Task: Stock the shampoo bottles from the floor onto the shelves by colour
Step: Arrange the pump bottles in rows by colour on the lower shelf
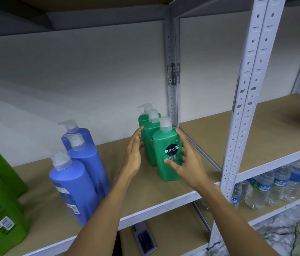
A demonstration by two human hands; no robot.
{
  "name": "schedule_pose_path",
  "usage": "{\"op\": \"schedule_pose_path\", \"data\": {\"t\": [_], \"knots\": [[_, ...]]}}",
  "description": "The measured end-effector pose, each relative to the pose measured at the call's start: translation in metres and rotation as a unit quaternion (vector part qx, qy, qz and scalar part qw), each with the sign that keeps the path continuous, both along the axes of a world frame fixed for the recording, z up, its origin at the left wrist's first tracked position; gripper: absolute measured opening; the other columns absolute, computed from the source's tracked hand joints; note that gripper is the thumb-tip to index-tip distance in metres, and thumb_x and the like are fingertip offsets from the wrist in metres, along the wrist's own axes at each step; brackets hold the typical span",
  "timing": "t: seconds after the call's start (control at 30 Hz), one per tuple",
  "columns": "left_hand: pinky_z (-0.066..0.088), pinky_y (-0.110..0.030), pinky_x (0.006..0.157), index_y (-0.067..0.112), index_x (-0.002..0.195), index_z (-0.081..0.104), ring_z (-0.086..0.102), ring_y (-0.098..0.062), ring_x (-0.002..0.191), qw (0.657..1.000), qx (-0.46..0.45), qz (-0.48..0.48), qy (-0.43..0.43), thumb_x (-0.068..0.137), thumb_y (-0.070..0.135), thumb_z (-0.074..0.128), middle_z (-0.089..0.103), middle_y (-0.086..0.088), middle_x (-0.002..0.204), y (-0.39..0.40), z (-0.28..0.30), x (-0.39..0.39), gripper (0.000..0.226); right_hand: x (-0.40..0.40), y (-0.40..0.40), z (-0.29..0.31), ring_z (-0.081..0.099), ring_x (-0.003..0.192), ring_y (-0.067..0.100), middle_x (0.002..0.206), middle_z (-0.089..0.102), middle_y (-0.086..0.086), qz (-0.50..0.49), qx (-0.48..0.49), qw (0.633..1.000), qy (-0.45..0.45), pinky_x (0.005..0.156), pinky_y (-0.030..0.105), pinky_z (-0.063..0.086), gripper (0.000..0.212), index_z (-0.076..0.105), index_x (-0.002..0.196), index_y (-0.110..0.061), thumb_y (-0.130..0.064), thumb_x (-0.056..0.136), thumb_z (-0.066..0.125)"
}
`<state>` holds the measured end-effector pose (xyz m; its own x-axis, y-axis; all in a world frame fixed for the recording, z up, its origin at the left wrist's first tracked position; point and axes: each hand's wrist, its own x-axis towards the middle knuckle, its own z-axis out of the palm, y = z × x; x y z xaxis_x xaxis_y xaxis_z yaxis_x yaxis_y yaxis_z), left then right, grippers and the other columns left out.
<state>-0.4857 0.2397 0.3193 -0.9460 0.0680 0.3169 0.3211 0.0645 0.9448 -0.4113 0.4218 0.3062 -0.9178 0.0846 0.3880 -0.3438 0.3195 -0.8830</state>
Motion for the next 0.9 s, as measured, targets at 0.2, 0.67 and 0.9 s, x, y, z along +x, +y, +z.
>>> {"op": "schedule_pose_path", "data": {"t": [0.2, 0.67, 0.9], "knots": [[0.05, -0.053, 0.102, 0.059, 0.129, 0.054, 0.065, -0.025, 0.116, 1.0, -0.007, 0.001, -0.012, 0.096, 0.063, 0.026, 0.065, -0.001, 0.129, -0.002, 0.001, -0.002, 0.044, -0.009, -0.013, 0.0, 0.052, 0.133, 0.016, 0.146, 0.048, -0.008, 0.021, -0.03, 0.999, -0.003, 0.104, 0.052, 0.051, 0.103, 0.024, 0.149, -0.062, -0.009, 0.082, 0.082], [0.054, -0.04, 0.095, 0.049, 0.135, 0.053, 0.065, -0.022, 0.114, 0.999, 0.022, -0.011, -0.025, 0.096, 0.059, 0.027, 0.065, -0.001, 0.127, -0.001, 0.004, 0.0, 0.047, -0.012, -0.016, -0.003, 0.053, 0.132, 0.014, 0.146, 0.05, -0.009, 0.026, -0.051, 0.998, -0.002, 0.103, 0.052, 0.053, 0.102, 0.026, 0.149, -0.058, -0.005, 0.082, 0.081], [0.042, -0.05, 0.113, 0.04, 0.143, 0.048, 0.054, -0.021, 0.134, 0.999, 0.028, -0.03, -0.027, 0.101, 0.052, 0.038, 0.055, 0.002, 0.147, -0.003, 0.0, 0.011, 0.045, -0.006, -0.016, 0.001, 0.048, 0.13, 0.008, 0.144, 0.048, -0.005, -0.031, 0.038, 0.998, 0.03, 0.11, 0.039, 0.046, 0.102, 0.019, 0.153, -0.056, -0.018, 0.082, 0.083]]}}
